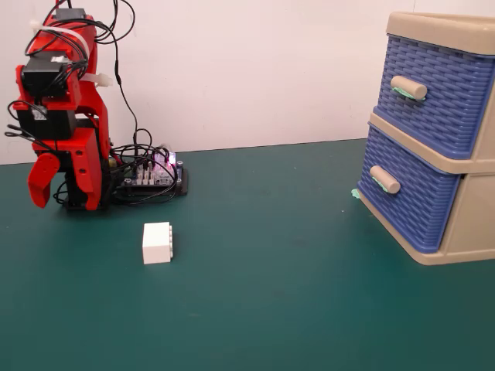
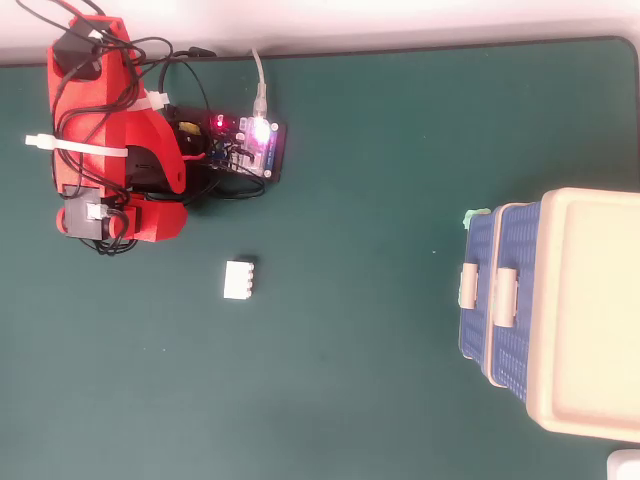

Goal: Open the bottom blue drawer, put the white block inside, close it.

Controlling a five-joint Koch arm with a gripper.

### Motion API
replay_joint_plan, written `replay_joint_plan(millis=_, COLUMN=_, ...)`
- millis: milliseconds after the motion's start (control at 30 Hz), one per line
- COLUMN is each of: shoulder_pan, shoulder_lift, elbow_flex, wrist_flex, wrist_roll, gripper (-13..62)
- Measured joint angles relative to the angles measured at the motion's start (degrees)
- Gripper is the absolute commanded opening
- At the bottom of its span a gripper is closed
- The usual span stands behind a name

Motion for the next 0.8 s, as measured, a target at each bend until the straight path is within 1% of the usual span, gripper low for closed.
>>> replay_joint_plan(millis=67, shoulder_pan=0.0, shoulder_lift=0.0, elbow_flex=-8.5, wrist_flex=4.4, wrist_roll=0.0, gripper=34.5)
replay_joint_plan(millis=167, shoulder_pan=-0.1, shoulder_lift=0.0, elbow_flex=-35.4, wrist_flex=7.4, wrist_roll=0.1, gripper=34.4)
replay_joint_plan(millis=200, shoulder_pan=0.1, shoulder_lift=0.0, elbow_flex=-46.8, wrist_flex=7.9, wrist_roll=0.1, gripper=34.3)
replay_joint_plan(millis=267, shoulder_pan=-0.4, shoulder_lift=-0.3, elbow_flex=-54.0, wrist_flex=9.3, wrist_roll=0.9, gripper=34.3)
replay_joint_plan(millis=333, shoulder_pan=-2.1, shoulder_lift=-0.7, elbow_flex=-59.1, wrist_flex=9.1, wrist_roll=5.4, gripper=34.2)
replay_joint_plan(millis=400, shoulder_pan=-9.8, shoulder_lift=-1.0, elbow_flex=-57.8, wrist_flex=9.1, wrist_roll=15.4, gripper=34.3)
replay_joint_plan(millis=433, shoulder_pan=-15.6, shoulder_lift=-1.0, elbow_flex=-56.9, wrist_flex=9.1, wrist_roll=19.6, gripper=34.2)
replay_joint_plan(millis=500, shoulder_pan=-31.6, shoulder_lift=-1.2, elbow_flex=-53.3, wrist_flex=9.1, wrist_roll=29.3, gripper=34.3)
replay_joint_plan(millis=533, shoulder_pan=-43.2, shoulder_lift=-2.2, elbow_flex=-51.2, wrist_flex=8.3, wrist_roll=36.3, gripper=34.3)
replay_joint_plan(millis=600, shoulder_pan=-55.2, shoulder_lift=-4.4, elbow_flex=-48.1, wrist_flex=5.4, wrist_roll=44.6, gripper=34.2)
replay_joint_plan(millis=667, shoulder_pan=-62.2, shoulder_lift=-8.6, elbow_flex=-43.7, wrist_flex=-1.8, wrist_roll=51.9, gripper=34.2)
replay_joint_plan(millis=700, shoulder_pan=-63.2, shoulder_lift=-11.2, elbow_flex=-40.9, wrist_flex=-8.7, wrist_roll=55.8, gripper=34.1)
replay_joint_plan(millis=800, shoulder_pan=-66.7, shoulder_lift=-16.1, elbow_flex=-35.6, wrist_flex=-24.3, wrist_roll=60.6, gripper=34.1)
